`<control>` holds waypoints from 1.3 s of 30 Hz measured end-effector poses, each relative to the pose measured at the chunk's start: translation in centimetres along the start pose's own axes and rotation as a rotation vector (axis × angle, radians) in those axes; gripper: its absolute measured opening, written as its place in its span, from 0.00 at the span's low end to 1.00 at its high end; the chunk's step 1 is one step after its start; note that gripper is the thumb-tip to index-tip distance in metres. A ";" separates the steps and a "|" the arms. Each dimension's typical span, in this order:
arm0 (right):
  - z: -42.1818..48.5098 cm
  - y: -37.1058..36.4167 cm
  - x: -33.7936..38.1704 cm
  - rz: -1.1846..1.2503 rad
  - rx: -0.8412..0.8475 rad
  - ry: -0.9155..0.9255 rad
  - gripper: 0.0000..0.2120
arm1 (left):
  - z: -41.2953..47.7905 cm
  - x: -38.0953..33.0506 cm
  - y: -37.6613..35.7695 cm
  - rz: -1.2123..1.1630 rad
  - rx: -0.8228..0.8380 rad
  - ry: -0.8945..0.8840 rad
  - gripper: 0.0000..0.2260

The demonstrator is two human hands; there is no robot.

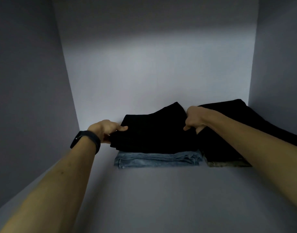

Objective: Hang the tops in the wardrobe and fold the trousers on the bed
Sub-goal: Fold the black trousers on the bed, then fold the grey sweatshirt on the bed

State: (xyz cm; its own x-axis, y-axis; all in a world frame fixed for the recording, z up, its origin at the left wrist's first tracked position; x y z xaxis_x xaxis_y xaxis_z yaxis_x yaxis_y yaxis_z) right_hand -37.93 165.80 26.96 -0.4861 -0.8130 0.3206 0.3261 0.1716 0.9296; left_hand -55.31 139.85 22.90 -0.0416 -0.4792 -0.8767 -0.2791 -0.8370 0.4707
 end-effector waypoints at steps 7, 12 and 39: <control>1.0 -1.1 4.2 -0.327 -0.392 0.242 0.25 | -1.2 -4.5 -1.4 0.583 -0.330 -0.571 0.30; 2.9 -7.3 2.5 -0.270 -0.022 0.191 0.34 | -0.4 -1.6 -6.7 0.792 -0.158 -0.504 0.30; -4.5 -8.9 3.2 -0.180 0.129 0.120 0.34 | -4.1 1.8 -5.3 0.752 -0.014 -0.475 0.31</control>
State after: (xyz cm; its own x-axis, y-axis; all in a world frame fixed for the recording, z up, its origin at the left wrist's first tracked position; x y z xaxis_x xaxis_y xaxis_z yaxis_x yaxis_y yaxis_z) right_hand -38.77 159.15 18.94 -0.4245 -0.8958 0.1315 0.1333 0.0819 0.9877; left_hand -50.03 142.29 19.21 -0.6040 -0.7454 -0.2820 -0.0061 -0.3494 0.9369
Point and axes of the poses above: each hand's wrist, its own z-axis towards the middle knuckle, its own y-axis out of the back of the hand, x = y × z, the point moved 2 cm from there along z, towards the middle knuckle, and after that the axes turned 10 degrees about -x, right-handed, at the moved point
